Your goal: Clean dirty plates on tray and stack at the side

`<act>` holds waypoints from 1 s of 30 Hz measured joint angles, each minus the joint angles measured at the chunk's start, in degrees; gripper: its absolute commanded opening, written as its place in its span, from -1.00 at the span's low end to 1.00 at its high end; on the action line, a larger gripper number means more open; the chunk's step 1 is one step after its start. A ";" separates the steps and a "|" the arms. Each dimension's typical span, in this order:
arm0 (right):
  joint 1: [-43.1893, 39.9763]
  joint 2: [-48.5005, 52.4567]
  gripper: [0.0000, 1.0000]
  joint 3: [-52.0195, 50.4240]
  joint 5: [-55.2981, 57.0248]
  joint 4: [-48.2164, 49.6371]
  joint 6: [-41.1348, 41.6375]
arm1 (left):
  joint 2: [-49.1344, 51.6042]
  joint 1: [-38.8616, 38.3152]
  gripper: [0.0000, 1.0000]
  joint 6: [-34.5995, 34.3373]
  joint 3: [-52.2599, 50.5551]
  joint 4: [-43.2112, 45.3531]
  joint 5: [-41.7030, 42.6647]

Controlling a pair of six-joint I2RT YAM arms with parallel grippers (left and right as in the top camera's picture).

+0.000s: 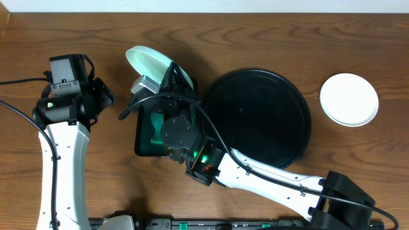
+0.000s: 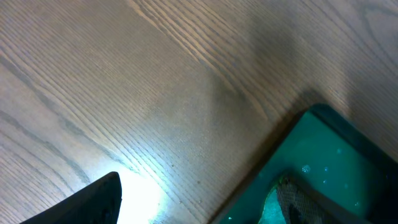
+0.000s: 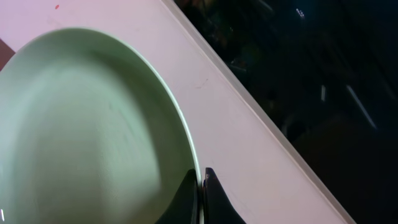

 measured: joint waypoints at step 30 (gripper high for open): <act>-0.85 0.00 -0.98 0.04 5.16 -13.64 24.13 | 0.00 0.02 0.61 0.00 0.00 0.00 -0.02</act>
